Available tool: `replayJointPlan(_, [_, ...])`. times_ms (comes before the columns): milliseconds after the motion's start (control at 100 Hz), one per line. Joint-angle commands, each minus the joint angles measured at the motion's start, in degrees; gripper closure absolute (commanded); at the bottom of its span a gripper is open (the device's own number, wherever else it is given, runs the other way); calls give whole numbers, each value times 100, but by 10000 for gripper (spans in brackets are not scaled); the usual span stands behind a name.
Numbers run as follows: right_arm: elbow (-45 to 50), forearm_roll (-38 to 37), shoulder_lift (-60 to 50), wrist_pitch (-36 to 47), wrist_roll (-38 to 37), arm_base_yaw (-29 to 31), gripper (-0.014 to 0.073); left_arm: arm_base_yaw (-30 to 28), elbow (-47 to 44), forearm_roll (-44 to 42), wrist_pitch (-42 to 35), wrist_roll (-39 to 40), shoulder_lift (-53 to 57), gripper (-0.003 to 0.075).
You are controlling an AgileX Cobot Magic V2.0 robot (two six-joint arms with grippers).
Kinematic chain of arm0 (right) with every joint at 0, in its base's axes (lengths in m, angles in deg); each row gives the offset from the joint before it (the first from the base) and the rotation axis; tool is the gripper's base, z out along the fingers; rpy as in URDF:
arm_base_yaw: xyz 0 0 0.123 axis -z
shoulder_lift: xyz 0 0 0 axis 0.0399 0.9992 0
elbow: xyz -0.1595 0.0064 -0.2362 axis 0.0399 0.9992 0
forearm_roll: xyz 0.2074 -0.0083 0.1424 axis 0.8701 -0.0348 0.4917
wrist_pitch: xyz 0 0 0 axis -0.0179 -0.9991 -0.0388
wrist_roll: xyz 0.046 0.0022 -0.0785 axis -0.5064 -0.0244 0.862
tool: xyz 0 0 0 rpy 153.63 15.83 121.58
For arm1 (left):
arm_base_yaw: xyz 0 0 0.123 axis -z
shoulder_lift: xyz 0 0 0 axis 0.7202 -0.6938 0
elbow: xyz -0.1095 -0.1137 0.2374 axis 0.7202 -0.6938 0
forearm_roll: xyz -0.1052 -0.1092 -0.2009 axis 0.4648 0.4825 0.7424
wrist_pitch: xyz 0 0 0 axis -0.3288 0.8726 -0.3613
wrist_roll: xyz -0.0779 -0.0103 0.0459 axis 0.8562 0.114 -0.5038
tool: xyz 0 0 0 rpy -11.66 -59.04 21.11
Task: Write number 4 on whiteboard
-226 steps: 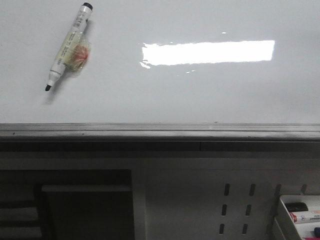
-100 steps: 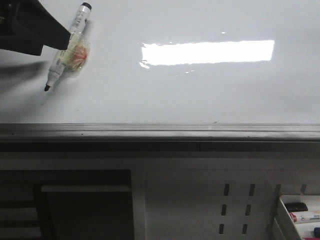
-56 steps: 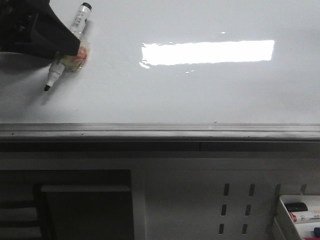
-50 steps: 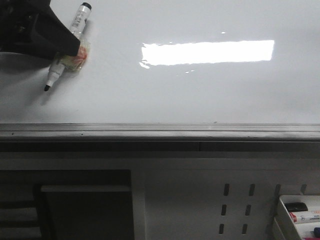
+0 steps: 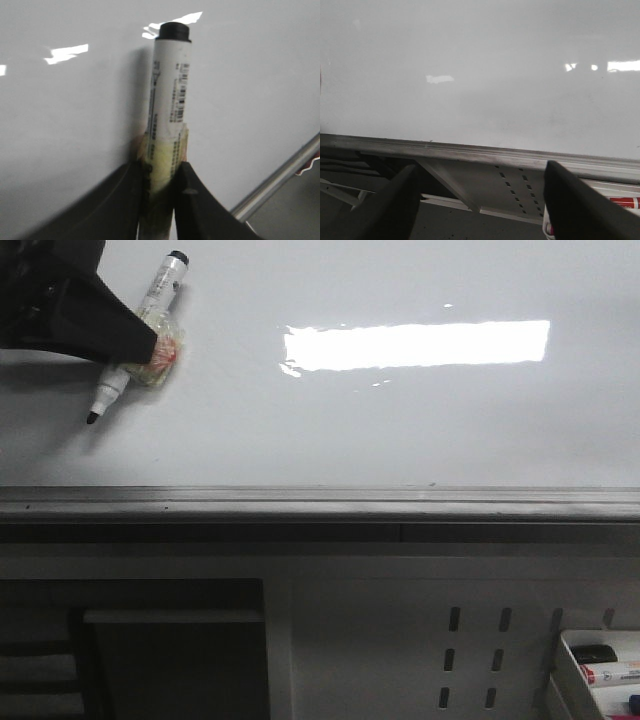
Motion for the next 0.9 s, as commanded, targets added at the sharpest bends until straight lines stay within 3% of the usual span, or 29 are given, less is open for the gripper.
replayJointPlan(0, [-217,155,71,343,102,44,125,42,182,195,409,-220,221,741])
replayJointPlan(90, [-246,619,160,193,492,44,126,109,182,154,735,-461,349,741])
replayJointPlan(200, [-333,1611,441,-157,1502,44,126,471,182,-89,794,-672,539,741])
replayJointPlan(410, [-737,3450,1412,-1324,3160,44,126,1819,182,-1062,161,-678,700,741])
replayJointPlan(650, [-1509,3696,2413,-2471,3304,44,126,3021,182,-1573,-949,-665,700,741])
replayJointPlan(890, [-2064,3695,3026,-3230,3304,-14,126,3361,182,-1643,-1310,-665,619,741])
